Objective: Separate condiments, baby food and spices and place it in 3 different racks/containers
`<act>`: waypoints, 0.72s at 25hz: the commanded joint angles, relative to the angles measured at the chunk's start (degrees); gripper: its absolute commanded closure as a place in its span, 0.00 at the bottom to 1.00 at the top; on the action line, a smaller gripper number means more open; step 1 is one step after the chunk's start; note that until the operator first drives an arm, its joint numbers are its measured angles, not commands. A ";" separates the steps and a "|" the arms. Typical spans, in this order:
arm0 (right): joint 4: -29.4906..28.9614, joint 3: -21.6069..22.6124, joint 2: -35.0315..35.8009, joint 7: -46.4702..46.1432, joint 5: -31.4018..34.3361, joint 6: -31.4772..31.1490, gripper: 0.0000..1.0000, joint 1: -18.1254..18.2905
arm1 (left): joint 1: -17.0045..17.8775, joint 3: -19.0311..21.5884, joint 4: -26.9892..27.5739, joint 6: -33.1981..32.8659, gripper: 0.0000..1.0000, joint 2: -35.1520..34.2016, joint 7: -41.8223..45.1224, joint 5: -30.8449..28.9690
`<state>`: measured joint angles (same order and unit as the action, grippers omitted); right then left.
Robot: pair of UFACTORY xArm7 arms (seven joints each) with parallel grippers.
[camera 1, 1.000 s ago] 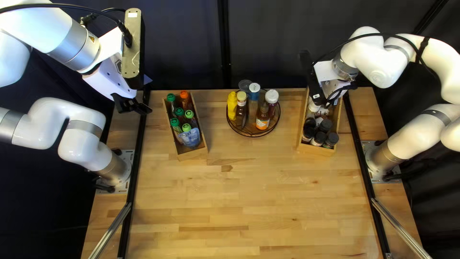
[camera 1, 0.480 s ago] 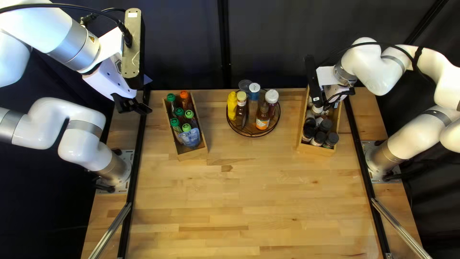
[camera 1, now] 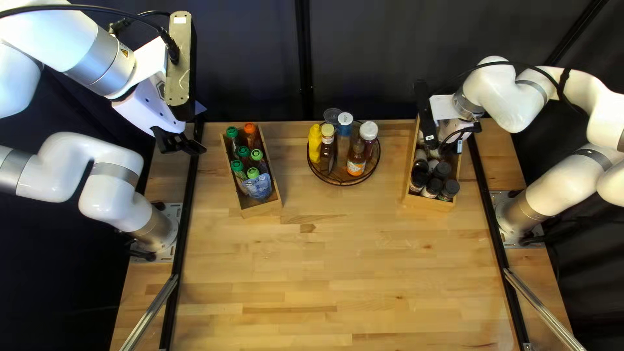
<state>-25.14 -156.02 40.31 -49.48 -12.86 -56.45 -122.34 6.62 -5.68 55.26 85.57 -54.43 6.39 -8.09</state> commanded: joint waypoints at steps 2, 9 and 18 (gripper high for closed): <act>-1.07 -0.33 0.96 -0.26 -1.59 -1.59 0.00 -1.70 | 0.00 0.00 0.00 0.00 0.00 0.00 0.00 0.00; -8.37 -5.51 0.33 -3.49 -10.18 -7.82 0.00 -7.56 | 0.00 0.00 0.00 0.00 0.00 0.00 0.00 0.00; -22.32 -2.39 -2.57 12.20 -18.56 -14.12 0.00 -9.18 | 0.00 0.00 0.00 0.00 0.00 0.00 0.00 0.00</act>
<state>-42.43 -161.17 38.55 -44.47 -29.48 -68.93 -131.33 6.62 -5.68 55.26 85.57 -54.43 6.39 -8.09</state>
